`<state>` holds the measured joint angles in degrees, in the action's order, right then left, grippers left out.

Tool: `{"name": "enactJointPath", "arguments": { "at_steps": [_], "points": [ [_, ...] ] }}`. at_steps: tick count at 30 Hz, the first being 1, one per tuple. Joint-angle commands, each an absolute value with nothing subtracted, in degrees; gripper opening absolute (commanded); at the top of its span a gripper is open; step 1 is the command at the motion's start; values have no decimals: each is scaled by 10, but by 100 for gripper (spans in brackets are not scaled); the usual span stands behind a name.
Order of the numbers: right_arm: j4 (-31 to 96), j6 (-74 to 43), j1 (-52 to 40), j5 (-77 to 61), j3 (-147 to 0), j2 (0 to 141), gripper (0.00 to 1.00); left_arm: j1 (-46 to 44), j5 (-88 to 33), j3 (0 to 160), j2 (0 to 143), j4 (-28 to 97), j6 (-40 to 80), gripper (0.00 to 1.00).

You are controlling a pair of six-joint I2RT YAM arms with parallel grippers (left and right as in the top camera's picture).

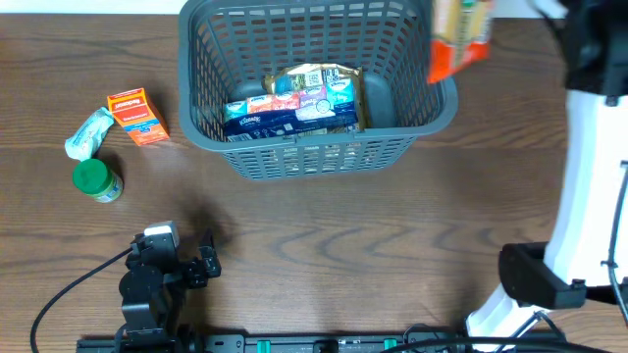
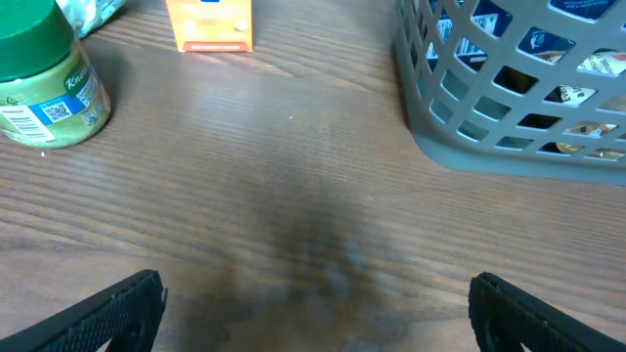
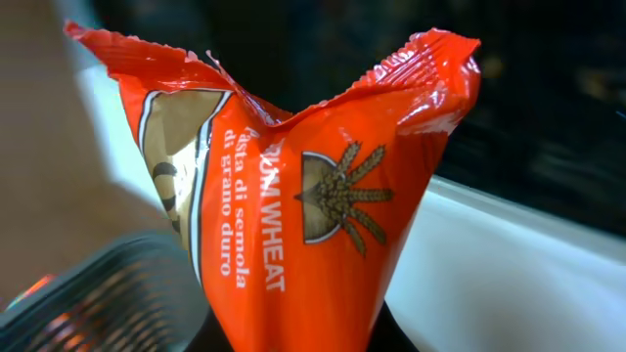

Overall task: Pack container
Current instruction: 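Lift the spaghetti pack into the basket and release it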

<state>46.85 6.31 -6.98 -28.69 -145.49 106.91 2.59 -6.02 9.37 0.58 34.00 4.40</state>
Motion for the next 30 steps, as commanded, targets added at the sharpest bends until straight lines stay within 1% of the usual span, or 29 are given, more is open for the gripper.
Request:
{"name": "enactJointPath", "arguments": {
  "at_steps": [1,4,9,15,20,21,22,23,24,26,28,30],
  "points": [
    [451,168,-126,-298,-1465,1071,1,30,-64,88,2,338,37,99],
    [452,234,-176,-273,-1464,1089,1,30,-64,88,2,338,37,99],
    [452,347,-247,-153,-1463,1150,1,30,-64,88,2,338,37,99],
    [466,478,-285,-65,-1463,1221,1,30,-64,88,2,338,37,98],
    [482,510,-288,-53,-1463,1265,1,30,-64,88,2,338,37,98],
    [481,515,-288,-51,-1463,1270,11,30,-64,88,2,338,37,98],
    [477,514,-288,-46,-1463,1274,35,30,-64,88,2,338,37,99],
    [474,514,-288,-39,-1463,1275,99,30,-64,88,2,338,37,99],
    [469,511,-290,-26,-1464,1274,99,30,-64,88,2,338,37,99],
    [449,458,-296,23,-1468,1260,99,30,-64,88,2,338,37,98],
    [443,368,-300,63,-1473,1235,99,30,-64,88,2,338,37,99],
    [471,287,-301,74,-1474,1203,99,30,-64,88,2,338,37,99]
  ]
}}
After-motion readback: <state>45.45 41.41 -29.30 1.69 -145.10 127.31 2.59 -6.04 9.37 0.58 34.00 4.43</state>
